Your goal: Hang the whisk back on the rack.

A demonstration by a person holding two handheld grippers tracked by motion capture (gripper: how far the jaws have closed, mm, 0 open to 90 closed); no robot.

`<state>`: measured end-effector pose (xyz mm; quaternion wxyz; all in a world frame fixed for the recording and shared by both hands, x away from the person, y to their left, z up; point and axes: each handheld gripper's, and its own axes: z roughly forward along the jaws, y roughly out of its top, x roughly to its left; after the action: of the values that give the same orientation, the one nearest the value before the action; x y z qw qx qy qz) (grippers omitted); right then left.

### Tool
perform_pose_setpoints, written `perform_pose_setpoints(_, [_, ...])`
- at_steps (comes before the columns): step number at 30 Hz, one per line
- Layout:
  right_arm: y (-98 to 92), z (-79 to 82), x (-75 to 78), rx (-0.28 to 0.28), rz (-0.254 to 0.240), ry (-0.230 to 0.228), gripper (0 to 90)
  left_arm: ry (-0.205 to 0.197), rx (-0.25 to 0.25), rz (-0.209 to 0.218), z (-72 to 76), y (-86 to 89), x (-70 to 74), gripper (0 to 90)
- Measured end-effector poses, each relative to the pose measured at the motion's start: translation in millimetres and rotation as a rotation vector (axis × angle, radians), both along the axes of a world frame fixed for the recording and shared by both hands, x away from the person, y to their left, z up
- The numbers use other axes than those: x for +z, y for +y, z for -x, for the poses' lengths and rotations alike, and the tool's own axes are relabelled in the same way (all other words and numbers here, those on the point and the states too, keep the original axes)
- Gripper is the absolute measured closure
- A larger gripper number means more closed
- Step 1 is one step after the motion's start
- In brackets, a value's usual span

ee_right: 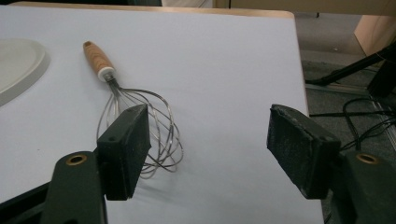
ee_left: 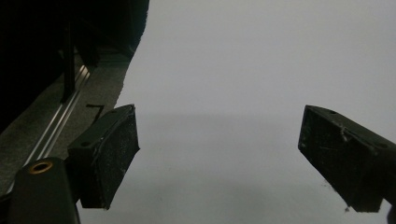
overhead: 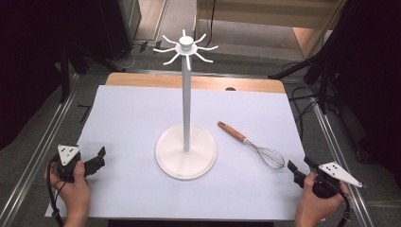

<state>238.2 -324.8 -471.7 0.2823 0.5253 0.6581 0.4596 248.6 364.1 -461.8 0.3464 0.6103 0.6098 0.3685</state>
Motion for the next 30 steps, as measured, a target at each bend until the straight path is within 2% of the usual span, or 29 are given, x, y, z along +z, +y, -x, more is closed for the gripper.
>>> perform_pose_setpoints(5, [8.2, -5.3, 9.5, 0.049, 0.070, 0.014, 33.8, 0.000, -0.002, -0.008, 0.2, -0.6, 0.0, 13.0])
perform_pose_setpoints(7, [9.2, -6.1, 10.9, 0.053, 0.076, 0.015, 34.0, 0.000, -0.003, -0.008, 0.1, -0.6, 0.0, 13.0])
perform_pose_setpoints(8, [11.5, -8.3, 16.0, 0.074, 0.097, 0.018, 34.7, 0.003, 0.000, -0.006, -0.2, -0.7, 0.0, 12.9])
perform_pose_setpoints(11, [13.0, -10.6, 19.8, 0.094, 0.117, 0.026, 35.2, 0.002, -0.002, -0.010, -0.2, -1.1, -0.1, 12.9])
perform_pose_setpoints(13, [13.2, -14.8, 21.9, 0.126, 0.117, 0.051, 35.4, 0.003, -0.002, -0.011, -0.1, -1.0, 0.0, 12.9])
perform_pose_setpoints(17, [13.3, -19.7, 21.7, 0.141, 0.123, 0.079, 34.9, 0.002, -0.003, -0.010, -0.1, -1.2, -0.1, 12.9])
perform_pose_setpoints(25, [20.9, -28.4, 30.1, 0.183, 0.156, 0.094, 31.4, 0.002, -0.003, -0.009, 0.0, -0.7, 0.0, 12.9])
perform_pose_setpoints(26, [24.1, -32.2, 33.4, 0.198, 0.176, 0.107, 28.8, 0.002, -0.004, -0.009, 0.0, -0.8, 0.0, 12.9])
perform_pose_setpoints(30, [30.3, -41.2, 36.7, 0.240, 0.203, 0.156, 24.7, 0.002, -0.005, -0.009, 0.0, -0.9, 0.0, 13.0])
